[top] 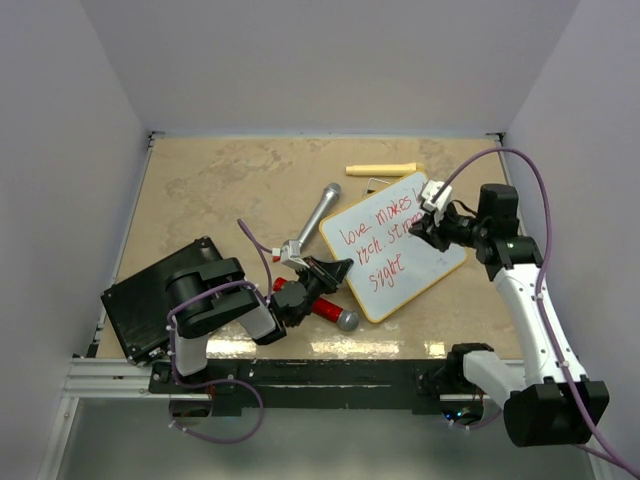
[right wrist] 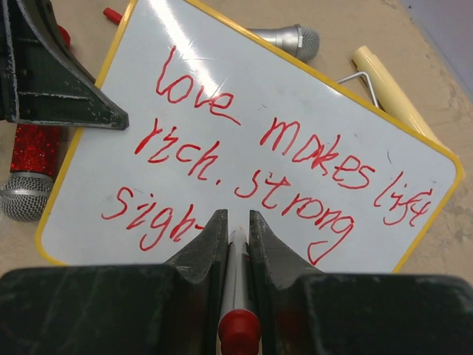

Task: Write a sentence on the whiteboard

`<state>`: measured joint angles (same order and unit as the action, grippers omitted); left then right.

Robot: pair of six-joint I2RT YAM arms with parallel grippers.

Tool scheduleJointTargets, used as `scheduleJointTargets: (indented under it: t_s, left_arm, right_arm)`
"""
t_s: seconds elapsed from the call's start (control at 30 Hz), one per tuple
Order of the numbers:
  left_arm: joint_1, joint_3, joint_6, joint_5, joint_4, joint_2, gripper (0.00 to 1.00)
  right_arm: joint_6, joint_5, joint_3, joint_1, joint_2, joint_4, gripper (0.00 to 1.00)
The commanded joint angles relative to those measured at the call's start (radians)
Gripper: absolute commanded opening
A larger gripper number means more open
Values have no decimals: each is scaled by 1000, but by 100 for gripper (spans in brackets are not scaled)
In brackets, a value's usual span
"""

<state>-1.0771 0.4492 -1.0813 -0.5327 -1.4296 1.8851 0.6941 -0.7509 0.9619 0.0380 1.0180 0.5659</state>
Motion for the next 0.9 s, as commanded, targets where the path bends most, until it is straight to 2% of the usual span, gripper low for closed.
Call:
scheduleJointTargets:
  t_s: [0.0,0.13,0.17,0.47,0.73,0.87]
  left_arm:
    - [6,-49,146,0,-207,16,0]
    - [19,-52,208,55,-242,14,0]
    - [28,-53,219,91,-245,12,0]
    - [101,-86,346,319,-209,-75,0]
    - [143,-18,466,447,43,-274,0]
    - [187,19,454,552,93,-323,0]
  right_arm:
    - [-36,-65,-34,-21,-16,-29,0]
    - [-30,-90,-32,-35,-19,-17,0]
    - [-30,-109,-31,-67,-19,-11,0]
    - [53,-202,1,-90,-47,96,0]
    - [171,-275,156,-92,-58,307,0]
    - [202,-301,208,-90,-70,400,0]
